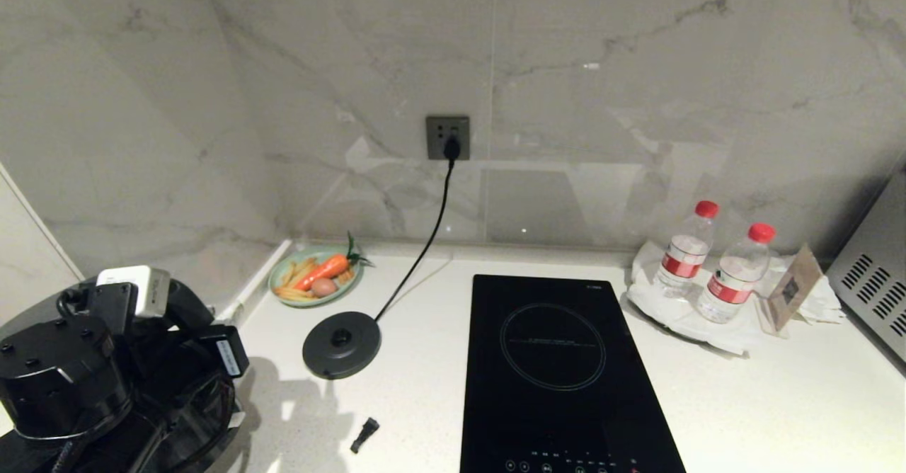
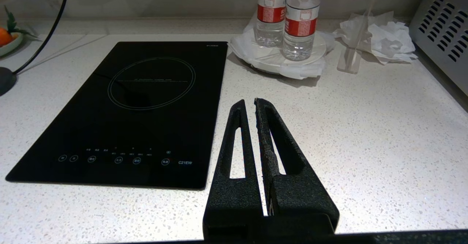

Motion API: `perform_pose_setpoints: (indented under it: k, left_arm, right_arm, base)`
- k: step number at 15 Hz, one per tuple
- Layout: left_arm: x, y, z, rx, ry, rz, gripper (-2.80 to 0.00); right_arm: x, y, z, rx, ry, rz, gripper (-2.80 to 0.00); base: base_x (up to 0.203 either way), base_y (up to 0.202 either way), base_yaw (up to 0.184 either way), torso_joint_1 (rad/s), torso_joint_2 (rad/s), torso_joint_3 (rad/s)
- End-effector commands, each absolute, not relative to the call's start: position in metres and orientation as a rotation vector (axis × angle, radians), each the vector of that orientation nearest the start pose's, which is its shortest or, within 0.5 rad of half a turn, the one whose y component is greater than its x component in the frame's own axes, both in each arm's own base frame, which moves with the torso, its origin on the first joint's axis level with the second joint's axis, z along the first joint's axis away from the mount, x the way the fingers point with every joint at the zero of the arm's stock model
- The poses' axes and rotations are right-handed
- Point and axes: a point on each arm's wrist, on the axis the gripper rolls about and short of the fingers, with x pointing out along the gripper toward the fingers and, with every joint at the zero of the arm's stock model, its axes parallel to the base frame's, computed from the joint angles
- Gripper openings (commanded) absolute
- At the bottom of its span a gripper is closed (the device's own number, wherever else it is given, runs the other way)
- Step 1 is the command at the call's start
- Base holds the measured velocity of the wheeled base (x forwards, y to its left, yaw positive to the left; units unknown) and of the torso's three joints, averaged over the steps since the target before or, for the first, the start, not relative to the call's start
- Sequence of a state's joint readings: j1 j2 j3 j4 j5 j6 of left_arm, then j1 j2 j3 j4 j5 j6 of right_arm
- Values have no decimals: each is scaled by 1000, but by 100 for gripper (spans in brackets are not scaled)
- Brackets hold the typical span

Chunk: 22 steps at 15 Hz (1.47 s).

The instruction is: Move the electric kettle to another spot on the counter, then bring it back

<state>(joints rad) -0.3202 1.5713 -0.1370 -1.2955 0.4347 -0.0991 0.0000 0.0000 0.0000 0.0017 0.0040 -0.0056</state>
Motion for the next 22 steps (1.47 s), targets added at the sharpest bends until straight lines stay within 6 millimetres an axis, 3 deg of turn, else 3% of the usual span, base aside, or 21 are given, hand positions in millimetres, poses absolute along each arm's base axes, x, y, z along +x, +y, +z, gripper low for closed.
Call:
perform_pose_setpoints:
  k: [1,22]
  left_arm:
    - [191,-53,124,-51,117,127,-280]
    - [190,-46,128,-49,99,156,-280]
  right_arm:
    - [-23,0,75,-6,0,5,-280]
    - [-23,0,75,-6,0,5,-280]
  base:
    - [0,0,0,0,0,0]
    - [0,0,0,0,0,0]
